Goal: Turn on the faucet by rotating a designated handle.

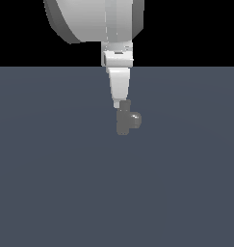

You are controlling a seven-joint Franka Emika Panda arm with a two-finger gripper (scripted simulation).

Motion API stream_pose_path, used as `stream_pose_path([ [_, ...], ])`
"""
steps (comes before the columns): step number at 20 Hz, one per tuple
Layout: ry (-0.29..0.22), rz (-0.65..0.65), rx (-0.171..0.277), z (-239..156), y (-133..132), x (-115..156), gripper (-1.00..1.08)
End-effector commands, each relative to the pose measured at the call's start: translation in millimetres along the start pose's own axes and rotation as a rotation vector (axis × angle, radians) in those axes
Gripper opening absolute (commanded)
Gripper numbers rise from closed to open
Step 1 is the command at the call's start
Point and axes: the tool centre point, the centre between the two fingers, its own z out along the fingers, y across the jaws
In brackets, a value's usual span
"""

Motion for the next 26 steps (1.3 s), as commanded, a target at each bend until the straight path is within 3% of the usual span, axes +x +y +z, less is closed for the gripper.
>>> stream_pose_path([
  [1, 0.008, 0.045, 0.0, 1.1, 5.8, 42.7, -1.0],
  [4, 0.009, 0.047, -0.001, 1.3, 9.1, 55.9, -1.0],
  [5, -0.002, 0.0, 0.003, -0.5, 2.6, 22.3, -1.0],
  [26, 0.007, 0.038, 0.0, 0.6, -29.1, 103.5, -1.0],
])
